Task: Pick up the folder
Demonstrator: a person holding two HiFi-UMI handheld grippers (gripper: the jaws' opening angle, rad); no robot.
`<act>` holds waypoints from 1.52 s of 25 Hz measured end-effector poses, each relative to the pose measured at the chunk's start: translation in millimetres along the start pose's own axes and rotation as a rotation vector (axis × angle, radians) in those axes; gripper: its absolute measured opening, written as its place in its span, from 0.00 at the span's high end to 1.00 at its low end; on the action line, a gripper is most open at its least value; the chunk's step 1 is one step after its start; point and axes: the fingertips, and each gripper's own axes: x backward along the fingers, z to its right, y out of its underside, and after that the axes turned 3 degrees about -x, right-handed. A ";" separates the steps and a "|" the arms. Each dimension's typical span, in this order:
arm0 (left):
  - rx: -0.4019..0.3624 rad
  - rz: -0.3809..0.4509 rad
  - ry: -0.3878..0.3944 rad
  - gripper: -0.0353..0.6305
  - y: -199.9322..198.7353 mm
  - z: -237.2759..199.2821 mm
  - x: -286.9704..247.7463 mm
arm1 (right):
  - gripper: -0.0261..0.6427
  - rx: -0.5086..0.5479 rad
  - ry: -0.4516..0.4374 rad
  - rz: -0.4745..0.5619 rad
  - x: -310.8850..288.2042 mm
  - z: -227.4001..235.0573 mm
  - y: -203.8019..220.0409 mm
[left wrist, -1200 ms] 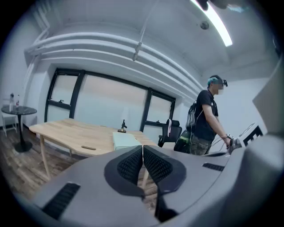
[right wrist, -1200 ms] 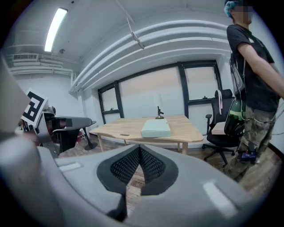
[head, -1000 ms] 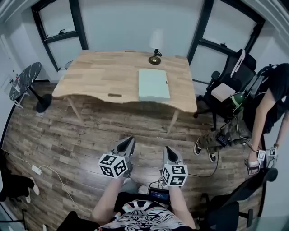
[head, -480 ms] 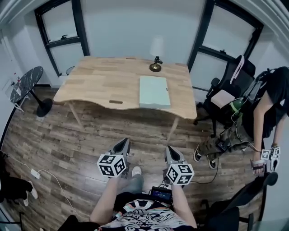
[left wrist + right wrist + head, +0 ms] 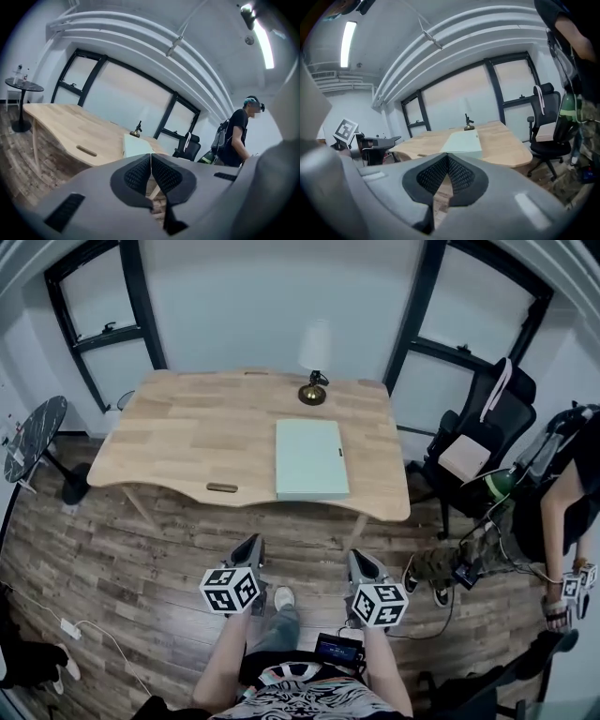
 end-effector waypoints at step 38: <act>-0.042 -0.116 0.027 0.93 -73.5 -85.9 -289.4 | 0.95 -0.065 0.158 0.008 -230.8 145.6 -121.4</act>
